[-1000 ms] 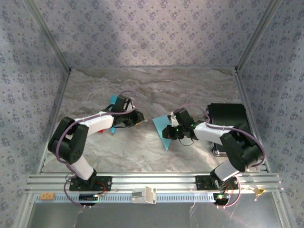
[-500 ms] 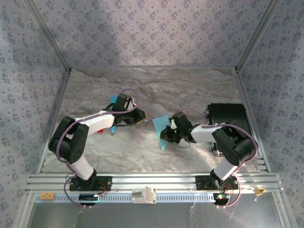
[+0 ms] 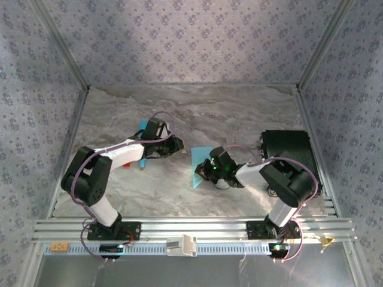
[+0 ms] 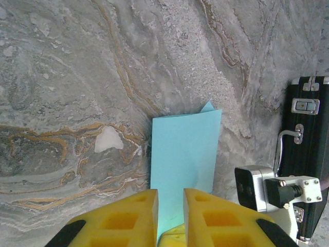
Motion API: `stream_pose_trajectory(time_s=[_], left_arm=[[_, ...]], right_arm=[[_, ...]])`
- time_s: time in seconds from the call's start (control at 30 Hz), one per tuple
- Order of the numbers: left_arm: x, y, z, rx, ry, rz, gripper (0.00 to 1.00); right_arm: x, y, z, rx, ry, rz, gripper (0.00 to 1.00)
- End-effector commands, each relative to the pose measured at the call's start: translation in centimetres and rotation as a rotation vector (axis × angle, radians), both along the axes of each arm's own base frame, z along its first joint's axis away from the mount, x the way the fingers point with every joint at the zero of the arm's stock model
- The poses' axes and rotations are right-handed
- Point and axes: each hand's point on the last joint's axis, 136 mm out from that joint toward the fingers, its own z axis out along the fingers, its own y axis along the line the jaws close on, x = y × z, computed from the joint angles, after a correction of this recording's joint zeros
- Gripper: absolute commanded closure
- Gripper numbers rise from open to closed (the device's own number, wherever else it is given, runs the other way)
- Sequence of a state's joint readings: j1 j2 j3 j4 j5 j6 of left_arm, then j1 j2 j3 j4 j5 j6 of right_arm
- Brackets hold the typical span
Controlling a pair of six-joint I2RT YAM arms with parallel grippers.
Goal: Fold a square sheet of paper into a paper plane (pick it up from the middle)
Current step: Fold the wing for the fifth time at the center of the table.
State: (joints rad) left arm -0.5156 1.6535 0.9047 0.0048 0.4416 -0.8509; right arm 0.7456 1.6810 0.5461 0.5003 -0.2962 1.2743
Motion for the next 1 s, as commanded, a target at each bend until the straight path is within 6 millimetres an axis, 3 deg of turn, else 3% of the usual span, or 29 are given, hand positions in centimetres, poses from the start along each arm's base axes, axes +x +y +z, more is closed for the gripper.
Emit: stream_pose_trajectory(time_s=[0.0, 0.17, 0.3, 0.5, 0.73, 0.97], left_arm=[[-0.4, -1.0, 0.6, -0.030, -0.011, -0.030, 0.81], [-0.7, -1.5, 0.9, -0.028, -0.014, -0.054, 0.82], [-0.8, -2.0, 1.0, -0.026, -0.027, -0.075, 0.82], [-1.5, -4.6, 1.0, -0.047, -0.017, -0.149, 0.86], [-2.5, -7.1, -1.0, -0.066, 0.050, -0.188, 0.88], [-2.6, -7.2, -3.4, -0.041, 0.101, -0.180, 0.90]], right_arm=[[0.0, -0.1, -0.7, -0.001, 0.020, -0.047, 0.95], [0.8, 0.3, 2.0, 0.048, -0.081, -0.032, 0.97], [0.8, -1.4, 2.0, -0.009, -0.098, -0.038, 0.97], [0.9, -5.1, 2.1, -0.117, -0.118, -0.074, 0.95], [0.9, -7.6, 2.8, -0.195, -0.156, -0.078, 0.89], [0.8, -8.1, 2.7, -0.193, -0.149, -0.071, 0.86]])
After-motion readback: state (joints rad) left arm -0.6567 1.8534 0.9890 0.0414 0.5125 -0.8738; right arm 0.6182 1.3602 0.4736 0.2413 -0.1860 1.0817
